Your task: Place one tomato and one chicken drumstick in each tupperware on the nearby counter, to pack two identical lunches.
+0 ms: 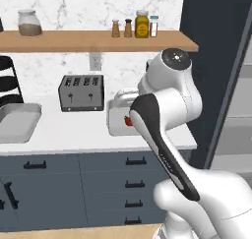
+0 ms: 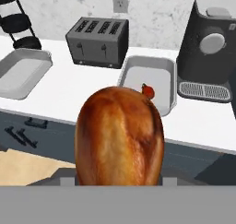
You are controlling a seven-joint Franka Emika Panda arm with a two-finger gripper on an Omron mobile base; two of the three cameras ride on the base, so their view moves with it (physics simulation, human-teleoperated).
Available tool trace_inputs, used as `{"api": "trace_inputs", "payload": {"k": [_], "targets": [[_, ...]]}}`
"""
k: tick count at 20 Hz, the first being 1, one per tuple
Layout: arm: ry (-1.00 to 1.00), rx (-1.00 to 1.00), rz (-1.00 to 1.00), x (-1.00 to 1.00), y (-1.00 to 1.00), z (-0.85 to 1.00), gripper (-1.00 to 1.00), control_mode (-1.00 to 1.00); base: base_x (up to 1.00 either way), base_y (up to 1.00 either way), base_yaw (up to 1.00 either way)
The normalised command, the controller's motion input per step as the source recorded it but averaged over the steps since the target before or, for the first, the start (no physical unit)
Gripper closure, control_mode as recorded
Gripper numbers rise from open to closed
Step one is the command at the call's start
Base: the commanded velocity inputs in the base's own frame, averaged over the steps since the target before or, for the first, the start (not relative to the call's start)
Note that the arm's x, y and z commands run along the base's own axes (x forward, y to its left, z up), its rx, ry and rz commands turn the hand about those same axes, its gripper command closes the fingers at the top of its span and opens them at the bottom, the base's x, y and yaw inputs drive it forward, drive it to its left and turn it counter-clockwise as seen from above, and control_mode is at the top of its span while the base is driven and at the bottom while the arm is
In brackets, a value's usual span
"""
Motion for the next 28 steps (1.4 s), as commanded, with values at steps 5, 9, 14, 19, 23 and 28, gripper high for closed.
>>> {"api": "trace_inputs", "payload": {"k": [5,9,14,19,23,28], "targets": [[0.0,0.0,0.0,0.0,0.0,0.0,1.0,1.0,1.0,0.33,-0.56],[0.0,0.0,0.0,0.0,0.0,0.0,1.0,1.0,0.99,0.28,-0.44],[0.09,0.0,-0.08,0.98,0.19,-0.99,1.0,-1.0,0.0,0.0,0.0],[0.0,0.05,-0.09,1.0,0.0,-1.0,1.0,-1.0,0.0,0.0,0.0],[0.0,0.06,-0.1,1.0,-0.03,-1.0,1.0,-1.0,0.0,0.0,0.0],[0.01,0.14,-0.12,1.0,-0.01,-0.94,1.0,-1.0,0.0,0.0,0.0]]}}
